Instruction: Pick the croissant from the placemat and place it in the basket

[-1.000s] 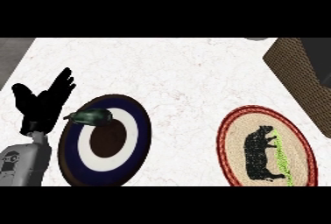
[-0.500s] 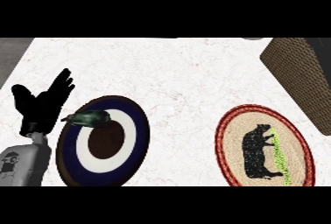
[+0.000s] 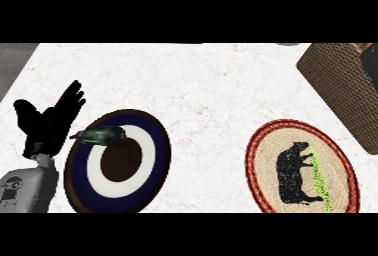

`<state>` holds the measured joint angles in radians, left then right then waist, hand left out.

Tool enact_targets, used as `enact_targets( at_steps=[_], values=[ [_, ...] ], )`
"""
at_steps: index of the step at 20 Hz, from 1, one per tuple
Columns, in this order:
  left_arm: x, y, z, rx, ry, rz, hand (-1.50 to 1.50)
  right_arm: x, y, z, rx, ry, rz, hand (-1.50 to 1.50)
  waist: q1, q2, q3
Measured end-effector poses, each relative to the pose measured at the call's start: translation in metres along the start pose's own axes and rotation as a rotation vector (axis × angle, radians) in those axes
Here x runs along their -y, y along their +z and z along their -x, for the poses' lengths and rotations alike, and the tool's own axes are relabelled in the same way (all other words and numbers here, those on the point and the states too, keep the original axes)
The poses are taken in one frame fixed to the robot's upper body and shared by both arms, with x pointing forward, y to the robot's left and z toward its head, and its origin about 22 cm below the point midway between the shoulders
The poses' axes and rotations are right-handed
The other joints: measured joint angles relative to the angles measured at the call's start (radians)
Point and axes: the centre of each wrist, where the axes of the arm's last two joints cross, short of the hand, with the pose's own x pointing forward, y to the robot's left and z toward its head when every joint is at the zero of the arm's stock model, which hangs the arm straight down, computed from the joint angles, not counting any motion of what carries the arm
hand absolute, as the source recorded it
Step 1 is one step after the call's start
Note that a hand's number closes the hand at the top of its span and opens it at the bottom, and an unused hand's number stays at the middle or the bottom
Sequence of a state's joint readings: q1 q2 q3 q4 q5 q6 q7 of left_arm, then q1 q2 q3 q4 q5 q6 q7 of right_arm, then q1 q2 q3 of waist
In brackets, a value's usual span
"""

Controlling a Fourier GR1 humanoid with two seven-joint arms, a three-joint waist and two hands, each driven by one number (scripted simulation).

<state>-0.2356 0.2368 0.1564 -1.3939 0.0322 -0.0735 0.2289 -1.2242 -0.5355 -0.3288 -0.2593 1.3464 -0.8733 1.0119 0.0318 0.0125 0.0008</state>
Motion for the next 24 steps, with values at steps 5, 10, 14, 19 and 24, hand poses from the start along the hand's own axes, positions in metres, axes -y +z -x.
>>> enact_targets(
  at_steps=[5, 10, 14, 19, 24],
  values=[
    [-0.001, -0.003, -0.004, 0.004, 0.000, -0.003, 0.00, -0.004, -0.004, 0.012, -0.017, -0.021, -0.001, -1.50, -0.001, 0.000, 0.000],
    [-0.006, -0.002, -0.003, 0.000, 0.002, -0.007, 0.00, -0.003, -0.011, 0.019, -0.001, -0.095, 0.012, -1.50, -0.001, 0.000, 0.000],
    [-0.007, -0.002, -0.002, -0.004, 0.004, -0.017, 0.00, 0.004, -0.021, 0.020, -0.039, -0.196, 0.081, -1.50, -0.012, -0.005, 0.000],
    [-0.013, 0.004, 0.006, -0.024, 0.002, -0.034, 0.00, 0.015, -0.034, 0.023, -0.121, -0.345, 0.163, -1.50, -0.038, -0.018, -0.001],
    [-0.024, 0.012, 0.015, -0.050, 0.012, -0.068, 0.00, 0.027, -0.036, 0.036, -0.180, -0.454, 0.176, -1.50, -0.074, -0.033, -0.002]
  ],
)
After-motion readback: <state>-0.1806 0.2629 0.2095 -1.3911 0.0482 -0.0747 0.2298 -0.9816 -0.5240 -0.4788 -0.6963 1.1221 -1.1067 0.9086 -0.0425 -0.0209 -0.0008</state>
